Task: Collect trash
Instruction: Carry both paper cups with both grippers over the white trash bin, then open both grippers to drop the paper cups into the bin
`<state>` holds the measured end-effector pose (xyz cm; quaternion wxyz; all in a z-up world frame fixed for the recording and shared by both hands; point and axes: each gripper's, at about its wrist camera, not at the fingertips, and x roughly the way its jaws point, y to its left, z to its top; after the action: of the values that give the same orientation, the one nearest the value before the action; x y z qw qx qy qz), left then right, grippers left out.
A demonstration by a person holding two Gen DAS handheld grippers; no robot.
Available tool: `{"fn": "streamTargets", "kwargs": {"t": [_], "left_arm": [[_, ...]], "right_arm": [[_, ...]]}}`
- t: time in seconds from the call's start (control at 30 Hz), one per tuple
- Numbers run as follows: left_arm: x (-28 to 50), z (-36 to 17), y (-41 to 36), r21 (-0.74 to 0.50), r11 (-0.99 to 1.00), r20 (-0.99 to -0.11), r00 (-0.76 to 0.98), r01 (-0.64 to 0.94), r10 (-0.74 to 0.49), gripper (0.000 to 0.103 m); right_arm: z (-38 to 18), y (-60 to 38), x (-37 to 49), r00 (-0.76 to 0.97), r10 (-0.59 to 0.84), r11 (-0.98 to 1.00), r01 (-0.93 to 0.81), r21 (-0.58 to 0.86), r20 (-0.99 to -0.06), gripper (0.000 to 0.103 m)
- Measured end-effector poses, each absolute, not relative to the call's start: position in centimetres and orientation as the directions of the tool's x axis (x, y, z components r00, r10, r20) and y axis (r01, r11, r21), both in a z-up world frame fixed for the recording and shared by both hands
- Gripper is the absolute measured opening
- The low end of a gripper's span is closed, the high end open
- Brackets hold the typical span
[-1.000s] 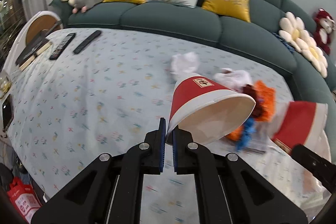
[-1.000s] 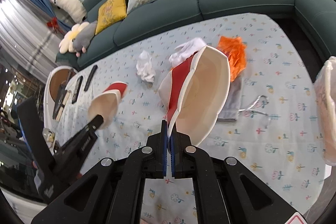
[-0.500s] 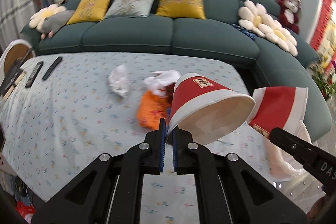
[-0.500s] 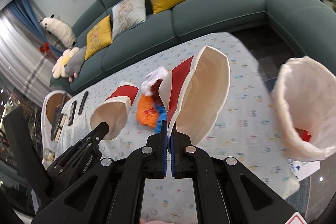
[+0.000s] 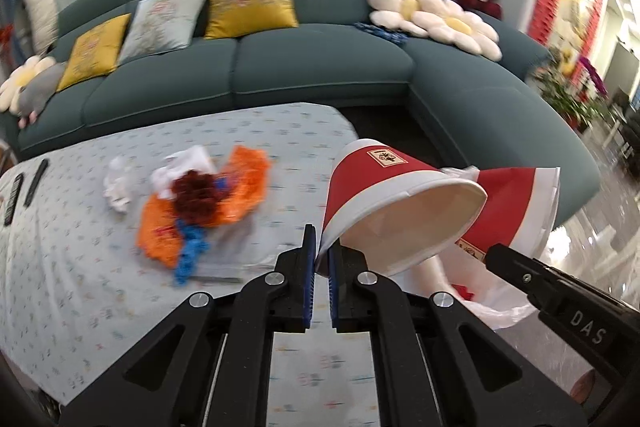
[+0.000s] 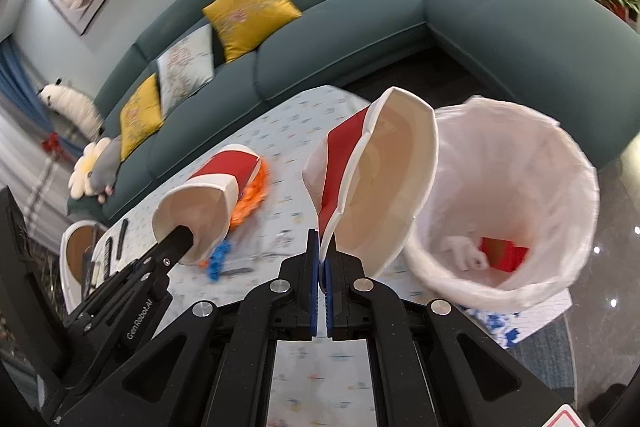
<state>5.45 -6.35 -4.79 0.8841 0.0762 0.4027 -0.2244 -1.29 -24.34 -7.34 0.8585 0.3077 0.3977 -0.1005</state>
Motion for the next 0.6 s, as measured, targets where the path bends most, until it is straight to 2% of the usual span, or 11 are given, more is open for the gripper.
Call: {"fn": "streamTargets", "kwargs": {"t": [0.5, 0.57, 0.6], "left_arm": [[4.4, -6.4, -16.2, -0.098, 0.801, -0.78, 0.454, 0.59, -0.43, 0.006], [4.5, -6.7, -16.8, -0.12, 0.79, -0.787, 0.428, 0.602, -0.445, 0.008], [4.5, -6.8, -17.0, -0.124, 0.793, -0.794, 0.42, 0.596, -0.44, 0.01]], "right_arm": [[-9.6, -32.0, -4.1, 0.624, -0.028, 0.749, 0.53, 0.397, -0.781, 0.003], [-9.8, -32.4, -4.1, 0.618, -0.051, 0.741, 0.55, 0.386, -0.784, 0.005], [-9.8, -32.6, -4.3, 0.613, -0.069, 0.734, 0.566, 0.376, -0.787, 0.012]]}}
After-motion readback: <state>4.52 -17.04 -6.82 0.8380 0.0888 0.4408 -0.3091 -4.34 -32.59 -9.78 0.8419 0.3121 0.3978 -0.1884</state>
